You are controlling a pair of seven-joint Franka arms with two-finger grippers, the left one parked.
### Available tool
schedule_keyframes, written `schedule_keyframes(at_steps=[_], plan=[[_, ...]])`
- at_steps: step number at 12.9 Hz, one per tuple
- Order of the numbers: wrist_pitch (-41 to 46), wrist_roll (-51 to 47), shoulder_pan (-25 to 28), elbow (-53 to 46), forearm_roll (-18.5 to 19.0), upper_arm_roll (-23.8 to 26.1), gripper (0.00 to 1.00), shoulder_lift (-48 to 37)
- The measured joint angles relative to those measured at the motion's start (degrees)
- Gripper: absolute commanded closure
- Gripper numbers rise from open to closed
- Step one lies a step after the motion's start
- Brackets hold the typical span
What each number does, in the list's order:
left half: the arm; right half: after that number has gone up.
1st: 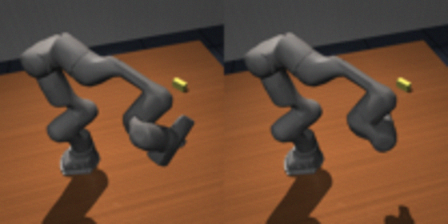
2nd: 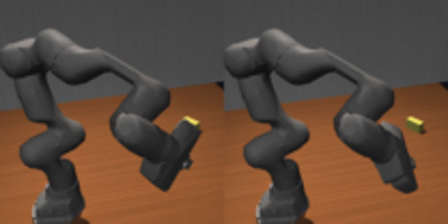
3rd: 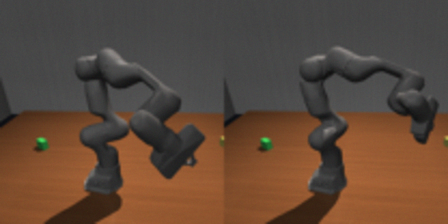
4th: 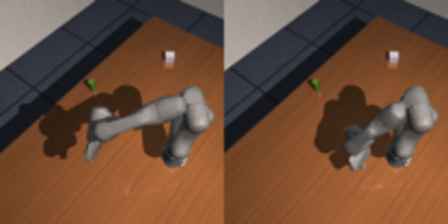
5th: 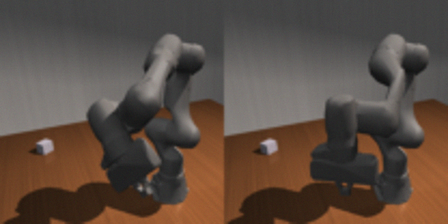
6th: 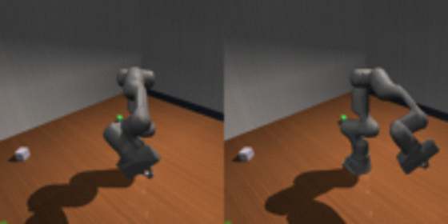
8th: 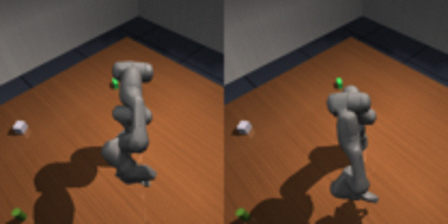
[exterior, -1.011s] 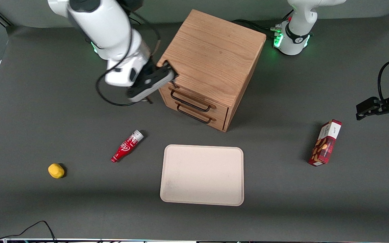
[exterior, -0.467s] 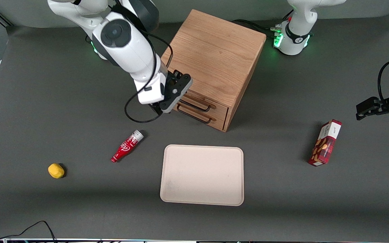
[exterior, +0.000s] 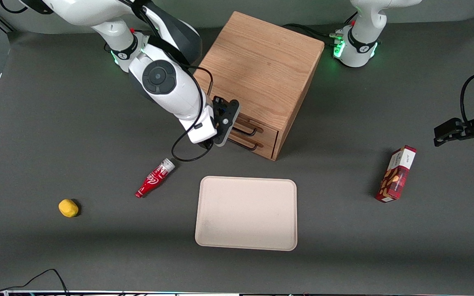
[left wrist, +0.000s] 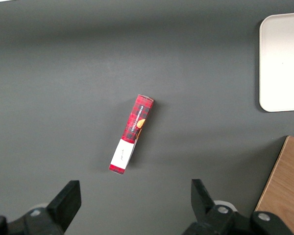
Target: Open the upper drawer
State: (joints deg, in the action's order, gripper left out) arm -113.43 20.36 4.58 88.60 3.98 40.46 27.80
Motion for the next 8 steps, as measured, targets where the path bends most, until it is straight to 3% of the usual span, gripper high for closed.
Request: schedule_keyframes(at_steps=[8], plan=[[-1.71,3.43,-0.36,-0.16,-0.09,-0.85,0.0,4.57]])
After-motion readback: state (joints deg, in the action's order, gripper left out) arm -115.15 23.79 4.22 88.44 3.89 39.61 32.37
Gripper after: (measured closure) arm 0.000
